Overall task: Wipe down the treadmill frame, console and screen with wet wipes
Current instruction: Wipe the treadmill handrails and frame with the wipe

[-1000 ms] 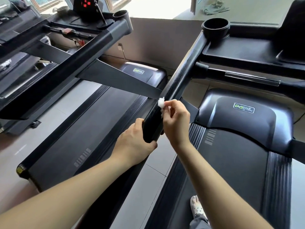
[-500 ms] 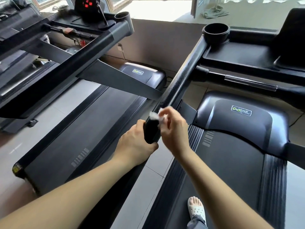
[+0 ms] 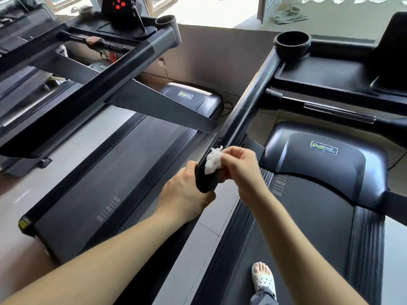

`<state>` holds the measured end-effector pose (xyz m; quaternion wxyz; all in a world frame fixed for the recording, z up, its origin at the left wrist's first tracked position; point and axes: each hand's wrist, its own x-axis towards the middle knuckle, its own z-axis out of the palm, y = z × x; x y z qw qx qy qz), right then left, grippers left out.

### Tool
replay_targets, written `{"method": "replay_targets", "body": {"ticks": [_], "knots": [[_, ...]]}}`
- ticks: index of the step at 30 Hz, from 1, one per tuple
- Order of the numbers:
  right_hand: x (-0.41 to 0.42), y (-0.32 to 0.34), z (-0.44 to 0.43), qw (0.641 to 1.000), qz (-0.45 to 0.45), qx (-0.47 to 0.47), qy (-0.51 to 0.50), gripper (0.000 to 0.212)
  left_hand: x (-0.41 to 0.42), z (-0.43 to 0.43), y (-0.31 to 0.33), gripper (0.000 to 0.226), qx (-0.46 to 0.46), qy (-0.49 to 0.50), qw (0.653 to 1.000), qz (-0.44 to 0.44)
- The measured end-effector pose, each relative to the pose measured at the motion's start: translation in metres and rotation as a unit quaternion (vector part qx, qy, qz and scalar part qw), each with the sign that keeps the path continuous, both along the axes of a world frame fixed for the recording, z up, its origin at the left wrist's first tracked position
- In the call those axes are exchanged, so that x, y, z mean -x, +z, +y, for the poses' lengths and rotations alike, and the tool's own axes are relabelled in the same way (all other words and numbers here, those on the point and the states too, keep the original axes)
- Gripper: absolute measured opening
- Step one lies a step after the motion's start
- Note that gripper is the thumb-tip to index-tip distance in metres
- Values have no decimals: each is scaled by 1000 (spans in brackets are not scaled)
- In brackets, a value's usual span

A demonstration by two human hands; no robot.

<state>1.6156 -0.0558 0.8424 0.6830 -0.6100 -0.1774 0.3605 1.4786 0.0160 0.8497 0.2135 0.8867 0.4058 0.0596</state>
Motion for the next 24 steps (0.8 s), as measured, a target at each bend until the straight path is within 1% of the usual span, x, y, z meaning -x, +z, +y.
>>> {"method": "replay_targets", "body": {"ticks": [2, 3, 5, 6, 8, 10, 13, 16, 18, 21, 22, 24], "knots": [[6, -10, -4, 991, -120, 49, -14, 6, 0, 0, -1, 49, 1, 1, 1000, -5], [8, -13, -7, 984, -169, 61, -17, 6, 0, 1, -2, 49, 0, 2, 1000, -6], [15, -16, -15, 964, -257, 72, -15, 14, 0, 1, -2, 48, -3, 2, 1000, -12], [19, -16, -18, 948, -311, 74, -14, 19, 0, 0, -2, 48, -4, 0, 1000, -15], [25, -17, -20, 910, -407, 72, -17, 19, 0, 1, -2, 48, -3, -6, 1000, -16], [20, -22, -15, 885, -456, 89, -32, 16, 0, 0, -1, 48, -3, -7, 1000, -11], [-14, -23, 1, 883, -441, 136, -90, 16, 0, 0, 1, 51, -5, -7, 1000, -4], [-28, -16, 7, 886, -427, 158, -93, 23, 0, 0, 0, 52, -1, -7, 1000, 0], [-6, -17, -2, 883, -443, 141, -67, 30, 0, 0, 0, 50, -3, -4, 1000, 0], [35, -26, -25, 896, -431, 110, 12, 27, 0, -1, -1, 44, 0, -1, 1000, -15], [36, -26, -26, 900, -424, 100, 4, 27, -1, 0, -1, 45, -1, -5, 1000, -14], [21, -23, -13, 914, -394, 88, -50, 25, 0, 0, 0, 47, -3, -8, 1000, -3]]}}
